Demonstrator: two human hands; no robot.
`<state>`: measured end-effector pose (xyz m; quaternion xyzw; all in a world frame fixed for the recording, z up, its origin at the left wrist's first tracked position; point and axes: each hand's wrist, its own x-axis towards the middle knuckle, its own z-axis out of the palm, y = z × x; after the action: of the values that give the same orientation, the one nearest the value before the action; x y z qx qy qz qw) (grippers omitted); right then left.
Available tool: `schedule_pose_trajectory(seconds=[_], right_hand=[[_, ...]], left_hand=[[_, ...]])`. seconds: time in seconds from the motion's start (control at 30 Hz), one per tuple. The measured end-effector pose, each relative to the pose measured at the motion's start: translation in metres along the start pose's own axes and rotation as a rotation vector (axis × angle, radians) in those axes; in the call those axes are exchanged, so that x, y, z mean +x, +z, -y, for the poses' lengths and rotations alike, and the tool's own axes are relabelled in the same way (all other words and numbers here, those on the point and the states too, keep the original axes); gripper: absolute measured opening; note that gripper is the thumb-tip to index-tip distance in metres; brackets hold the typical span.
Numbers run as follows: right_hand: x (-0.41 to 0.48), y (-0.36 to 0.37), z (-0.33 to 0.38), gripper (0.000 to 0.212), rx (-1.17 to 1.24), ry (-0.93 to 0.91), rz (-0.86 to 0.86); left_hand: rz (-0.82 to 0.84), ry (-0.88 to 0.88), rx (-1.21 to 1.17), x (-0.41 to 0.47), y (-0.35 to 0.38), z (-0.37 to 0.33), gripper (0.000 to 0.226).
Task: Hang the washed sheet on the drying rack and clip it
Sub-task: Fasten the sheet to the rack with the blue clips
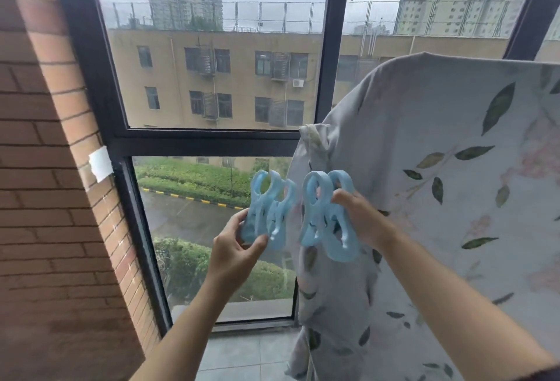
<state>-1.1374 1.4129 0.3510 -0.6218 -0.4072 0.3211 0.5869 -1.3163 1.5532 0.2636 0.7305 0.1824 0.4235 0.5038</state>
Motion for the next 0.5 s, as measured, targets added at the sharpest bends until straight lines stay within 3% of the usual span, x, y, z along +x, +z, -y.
schedule_pose_trajectory(seconds=[0.13,0.27,0.4,0.5], right_hand=[[0.004,0.024,-0.002,0.027,0.056,0.002,0.057],[0.003,0.028,-0.003,0.052,0.196,-0.047,0.113],[-0.005,0.02,0.003,0.031,0.291,-0.064,0.249],[-0.009,0.013,-0.001,0.031,0.276,-0.074,0.228]], left_hand=[[-0.02,0.024,-0.134,0.007,-0.005,-0.019,0.066],[0.004,0.036,-0.167,0.01,-0.013,-0.023,0.066],[0.063,0.083,-0.18,0.014,-0.011,-0.026,0.067],[0.175,0.116,-0.136,0.016,0.0,-0.023,0.066]])
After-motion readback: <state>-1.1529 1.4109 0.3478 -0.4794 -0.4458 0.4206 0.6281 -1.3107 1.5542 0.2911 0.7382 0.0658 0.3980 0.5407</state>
